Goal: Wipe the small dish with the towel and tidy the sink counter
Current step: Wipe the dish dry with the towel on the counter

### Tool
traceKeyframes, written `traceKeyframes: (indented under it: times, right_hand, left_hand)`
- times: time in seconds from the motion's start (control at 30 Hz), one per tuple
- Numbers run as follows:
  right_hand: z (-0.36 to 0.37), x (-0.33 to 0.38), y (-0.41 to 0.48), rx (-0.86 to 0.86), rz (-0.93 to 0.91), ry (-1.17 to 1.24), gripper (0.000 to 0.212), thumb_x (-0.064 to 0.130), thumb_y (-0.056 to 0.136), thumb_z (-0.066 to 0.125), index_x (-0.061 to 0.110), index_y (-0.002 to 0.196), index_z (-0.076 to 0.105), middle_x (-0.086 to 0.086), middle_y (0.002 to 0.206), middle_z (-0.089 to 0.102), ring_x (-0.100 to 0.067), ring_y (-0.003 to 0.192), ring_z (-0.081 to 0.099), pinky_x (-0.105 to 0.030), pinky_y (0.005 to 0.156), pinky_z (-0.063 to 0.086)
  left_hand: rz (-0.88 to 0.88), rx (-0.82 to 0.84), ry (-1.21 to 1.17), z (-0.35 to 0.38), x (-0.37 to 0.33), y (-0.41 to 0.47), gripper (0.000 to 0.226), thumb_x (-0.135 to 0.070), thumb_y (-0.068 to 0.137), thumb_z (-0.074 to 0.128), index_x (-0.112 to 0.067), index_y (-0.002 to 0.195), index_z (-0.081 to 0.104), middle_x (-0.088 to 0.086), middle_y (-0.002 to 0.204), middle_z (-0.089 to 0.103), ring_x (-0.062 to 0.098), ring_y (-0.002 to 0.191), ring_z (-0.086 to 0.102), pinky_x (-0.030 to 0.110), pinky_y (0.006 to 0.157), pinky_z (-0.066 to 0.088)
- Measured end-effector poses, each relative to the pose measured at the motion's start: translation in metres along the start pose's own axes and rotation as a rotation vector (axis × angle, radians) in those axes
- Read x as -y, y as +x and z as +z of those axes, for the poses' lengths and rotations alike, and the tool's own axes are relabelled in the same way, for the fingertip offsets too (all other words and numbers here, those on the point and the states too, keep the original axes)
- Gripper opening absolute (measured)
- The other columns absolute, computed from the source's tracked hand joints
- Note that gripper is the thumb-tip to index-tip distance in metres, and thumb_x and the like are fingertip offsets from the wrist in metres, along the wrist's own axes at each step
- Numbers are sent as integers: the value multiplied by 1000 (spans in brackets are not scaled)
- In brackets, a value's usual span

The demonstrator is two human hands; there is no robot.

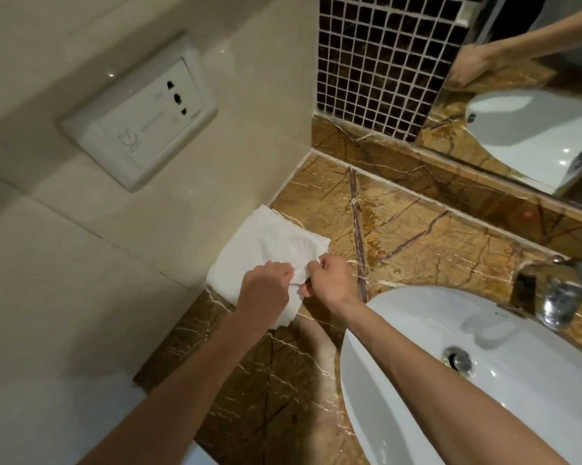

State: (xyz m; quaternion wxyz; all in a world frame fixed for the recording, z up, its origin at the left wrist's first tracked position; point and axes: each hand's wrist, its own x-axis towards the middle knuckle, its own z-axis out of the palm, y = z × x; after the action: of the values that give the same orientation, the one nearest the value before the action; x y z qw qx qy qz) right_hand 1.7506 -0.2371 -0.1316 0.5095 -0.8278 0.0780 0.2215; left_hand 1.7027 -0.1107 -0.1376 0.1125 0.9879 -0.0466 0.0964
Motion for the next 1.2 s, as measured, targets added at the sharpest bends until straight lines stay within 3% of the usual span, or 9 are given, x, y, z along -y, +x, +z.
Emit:
traceKeyframes:
  times: [0.17, 0.27, 0.37, 0.43, 0.5, 0.67, 0.83, 1.03, 1.2]
  right_hand:
    - [7, -1, -1, -7, 23, 23, 23, 9, 95, 47, 10, 73, 39, -14, 71, 46, -36, 65, 69, -56, 64, 54]
    - [12, -4, -5, -11, 75, 67, 23, 8, 93, 48, 12, 73, 36, -14, 77, 45, -33, 71, 59, -62, 77, 52]
    - [14, -6, -5, 43, 166, 220, 18, 7, 91, 48, 11, 75, 41, -9, 65, 62, -34, 77, 71, -54, 77, 54]
    - [16, -6, -7, 127, 265, 366, 7, 5, 93, 46, 5, 86, 49, 0, 50, 66, -20, 60, 70, -40, 63, 55]
    - [19, -6, -8, 206, 391, 568, 12, 3, 94, 42, 1, 94, 54, -6, 60, 67, -21, 58, 64, -30, 54, 50]
    - [14, -7, -5, 433, 595, 869, 23, 8, 98, 36, 4, 90, 57, -13, 75, 69, -22, 65, 68, -31, 60, 59]
    - [-14, -2, 11, 500, 453, 401, 28, 31, 98, 45, 4, 95, 53, -16, 84, 69, -27, 72, 68, -36, 62, 58]
    - [-28, 25, 44, 304, 38, -87, 20, 19, 96, 57, 1, 87, 59, -13, 67, 59, -15, 42, 60, -26, 41, 49]
    - [-6, 14, 36, 253, 6, -152, 26, 3, 93, 52, 10, 69, 43, -21, 75, 43, -28, 55, 72, -46, 65, 48]
  left_hand:
    - [3, -12, -222, -5, -11, -6, 13, 2, 68, 77, 0, 80, 75, 14, 71, 74, 28, 55, 68, 34, 48, 58]
    - [-25, -9, -267, -2, -9, -6, 13, 2, 74, 71, 1, 87, 72, 16, 79, 75, 30, 64, 70, 37, 58, 59]
    - [-41, -22, -219, 3, -6, -7, 24, 4, 71, 74, 5, 95, 69, 19, 92, 74, 32, 79, 71, 35, 71, 58]
    - [-88, -41, -201, 5, -6, -7, 22, 9, 71, 71, 6, 93, 69, 21, 99, 72, 34, 87, 70, 38, 81, 55]
    - [-141, -39, -198, 7, -8, -5, 14, 10, 76, 66, 6, 89, 68, 24, 101, 71, 38, 87, 69, 44, 89, 50]
    - [-186, 131, -188, 4, -4, 2, 23, -8, 94, 46, -3, 109, 63, 20, 88, 68, 36, 84, 62, 39, 76, 48]
    - [-73, 109, -182, -2, 3, -8, 18, -6, 89, 57, -2, 103, 67, 17, 84, 72, 35, 74, 66, 34, 66, 51]
    - [-26, 177, -232, 0, 12, -10, 25, -12, 95, 47, -5, 112, 64, 8, 124, 64, 27, 110, 62, 29, 90, 49]
    - [-104, 150, -268, -2, 11, -9, 25, -12, 96, 46, -5, 110, 65, 8, 122, 65, 27, 108, 62, 29, 92, 48]
